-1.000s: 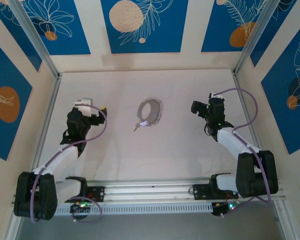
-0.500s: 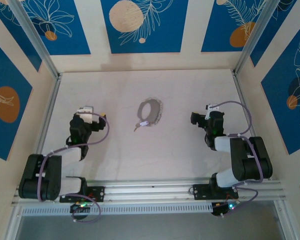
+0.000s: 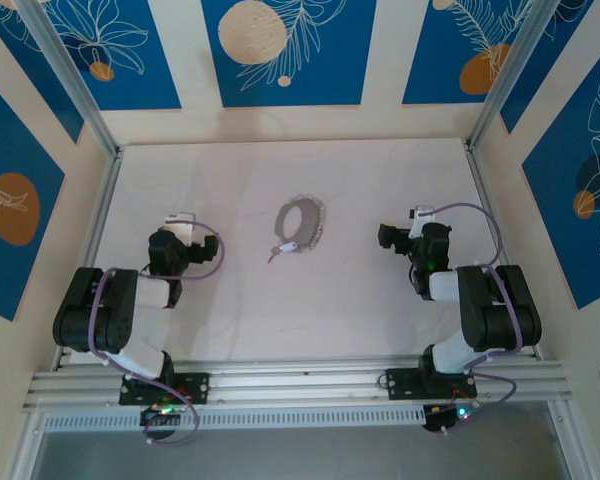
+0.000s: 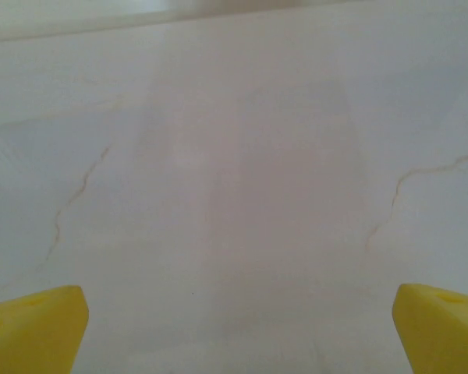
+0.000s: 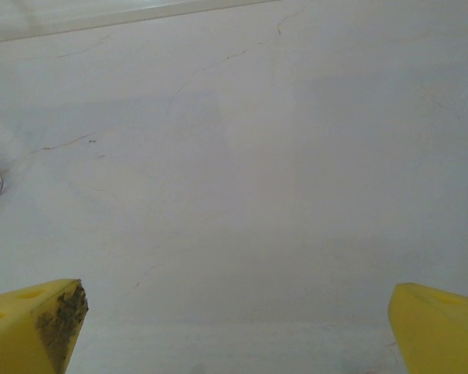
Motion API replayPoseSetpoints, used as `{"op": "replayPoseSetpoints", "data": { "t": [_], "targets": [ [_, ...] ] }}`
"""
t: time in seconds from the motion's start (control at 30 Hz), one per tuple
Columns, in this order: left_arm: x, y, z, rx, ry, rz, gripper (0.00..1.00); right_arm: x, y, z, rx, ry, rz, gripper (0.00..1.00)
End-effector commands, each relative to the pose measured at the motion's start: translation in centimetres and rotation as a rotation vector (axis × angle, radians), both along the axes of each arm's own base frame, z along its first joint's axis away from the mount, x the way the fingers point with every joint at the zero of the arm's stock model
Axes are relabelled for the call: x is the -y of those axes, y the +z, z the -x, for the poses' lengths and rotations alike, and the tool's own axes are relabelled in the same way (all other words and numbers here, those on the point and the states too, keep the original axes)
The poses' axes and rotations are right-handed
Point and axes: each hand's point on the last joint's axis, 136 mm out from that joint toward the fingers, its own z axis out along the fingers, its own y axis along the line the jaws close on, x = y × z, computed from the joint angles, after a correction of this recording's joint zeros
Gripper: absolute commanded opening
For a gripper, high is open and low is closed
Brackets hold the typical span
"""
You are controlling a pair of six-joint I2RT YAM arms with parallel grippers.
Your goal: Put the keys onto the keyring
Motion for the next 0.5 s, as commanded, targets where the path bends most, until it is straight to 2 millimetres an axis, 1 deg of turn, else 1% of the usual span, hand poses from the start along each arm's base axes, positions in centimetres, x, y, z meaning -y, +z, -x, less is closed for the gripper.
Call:
{"op": "replayPoseSetpoints", "data": {
  "t": [0.0, 0.3, 0.37, 0.47],
  "targets": [
    [-0.28, 0.48, -0.67, 0.008, -0.007, 0.001, 1.00, -0.39, 1.42, -0.79, 0.053, 0.024, 0.020, 0.99],
    [-0.46, 0.44, -0.82, 0.002, 0.000, 0.004, 1.00, -0.40, 1.21, -0.87, 0.042, 0.029, 0.017, 0.99],
    [-0.57, 0.36, -0.89, -0.002, 0.006, 0.005, 1.00, -0.96, 1.18, -0.92, 0.033, 0.073, 0.004, 0.99],
    [-0.56, 0.37, -0.89, -0.002, 0.005, 0.009, 1.00, -1.02, 1.22, -0.90, 0.035, 0.077, -0.001, 0.99]
  ]
}}
